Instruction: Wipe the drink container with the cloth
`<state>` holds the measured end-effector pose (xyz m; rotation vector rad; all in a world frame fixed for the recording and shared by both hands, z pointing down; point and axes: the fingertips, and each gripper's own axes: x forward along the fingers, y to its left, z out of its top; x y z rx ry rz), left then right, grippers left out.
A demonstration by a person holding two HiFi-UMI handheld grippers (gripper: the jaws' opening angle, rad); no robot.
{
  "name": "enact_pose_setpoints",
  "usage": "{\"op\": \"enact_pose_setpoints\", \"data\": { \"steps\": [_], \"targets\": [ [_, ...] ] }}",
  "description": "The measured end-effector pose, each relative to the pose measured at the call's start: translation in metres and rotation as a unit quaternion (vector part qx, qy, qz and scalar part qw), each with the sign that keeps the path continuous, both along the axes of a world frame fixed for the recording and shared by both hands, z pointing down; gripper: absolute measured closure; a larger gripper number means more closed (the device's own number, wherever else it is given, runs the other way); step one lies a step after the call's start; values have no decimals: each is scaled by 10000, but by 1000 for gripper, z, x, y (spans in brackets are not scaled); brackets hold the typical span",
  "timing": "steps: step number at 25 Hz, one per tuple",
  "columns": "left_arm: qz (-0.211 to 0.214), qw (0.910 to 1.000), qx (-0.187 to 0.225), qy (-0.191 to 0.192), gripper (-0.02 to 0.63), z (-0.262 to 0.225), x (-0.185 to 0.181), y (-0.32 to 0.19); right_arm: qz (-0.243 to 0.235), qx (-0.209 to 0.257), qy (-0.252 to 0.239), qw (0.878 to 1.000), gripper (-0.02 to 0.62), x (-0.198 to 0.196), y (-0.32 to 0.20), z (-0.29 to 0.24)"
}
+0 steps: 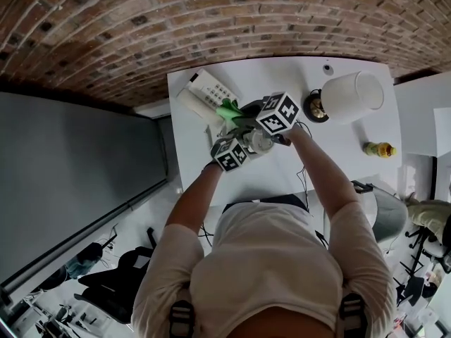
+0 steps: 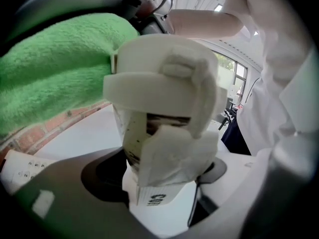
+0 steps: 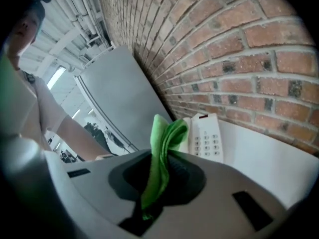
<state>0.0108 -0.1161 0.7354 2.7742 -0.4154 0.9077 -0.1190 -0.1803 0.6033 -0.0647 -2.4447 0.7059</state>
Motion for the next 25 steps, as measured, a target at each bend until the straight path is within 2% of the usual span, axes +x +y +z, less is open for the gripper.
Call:
{"op": "enact_pose_setpoints", "data": {
  "steps": [4,9,19,25],
  "targets": [
    [-115,9999,1,-41,232,0,0,-3,728,16,-575,9957,554,-2,-18,-20],
    [-256,9996,7,-76,230,0,0,-2,1071,423,-666,9911,554,11,-25,-32],
    [-675,9973,186,-209,230,-8,-13,-1,1907,862,-878,9739,554,50,-36,-55],
    [-1268,9916,249,-5,230,-23,-36,3,2170,1026,-960,9660,554,64,-29,-66]
  ]
}}
